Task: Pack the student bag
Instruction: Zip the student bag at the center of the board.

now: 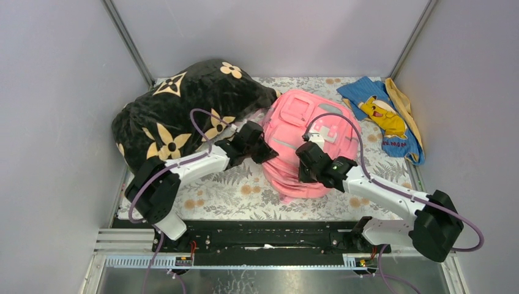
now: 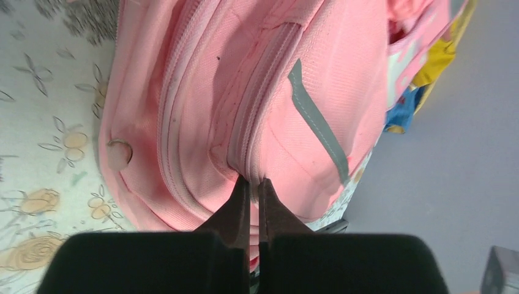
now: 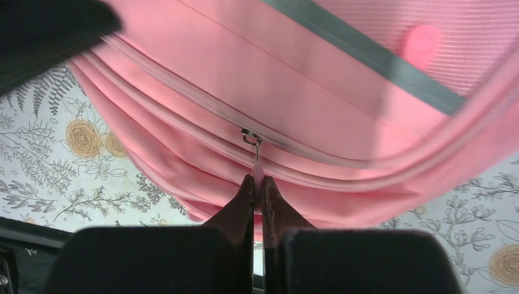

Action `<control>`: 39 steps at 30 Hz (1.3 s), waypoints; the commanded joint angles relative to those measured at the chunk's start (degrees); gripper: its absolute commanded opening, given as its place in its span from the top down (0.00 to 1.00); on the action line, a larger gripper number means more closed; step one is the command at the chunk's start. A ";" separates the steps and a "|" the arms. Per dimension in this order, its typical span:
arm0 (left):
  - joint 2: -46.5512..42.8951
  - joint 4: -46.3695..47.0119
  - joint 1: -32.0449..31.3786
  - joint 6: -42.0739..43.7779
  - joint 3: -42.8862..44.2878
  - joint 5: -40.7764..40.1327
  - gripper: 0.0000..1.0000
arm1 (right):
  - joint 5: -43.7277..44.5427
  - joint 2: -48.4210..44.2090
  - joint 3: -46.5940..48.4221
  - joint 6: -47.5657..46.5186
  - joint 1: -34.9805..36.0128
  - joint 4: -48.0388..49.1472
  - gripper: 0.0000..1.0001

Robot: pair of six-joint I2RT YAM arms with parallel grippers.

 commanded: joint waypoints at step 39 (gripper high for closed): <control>-5.41 9.29 3.47 12.09 -2.90 1.47 1.00 | 16.63 -8.89 0.72 -3.17 -16.41 -3.25 0.20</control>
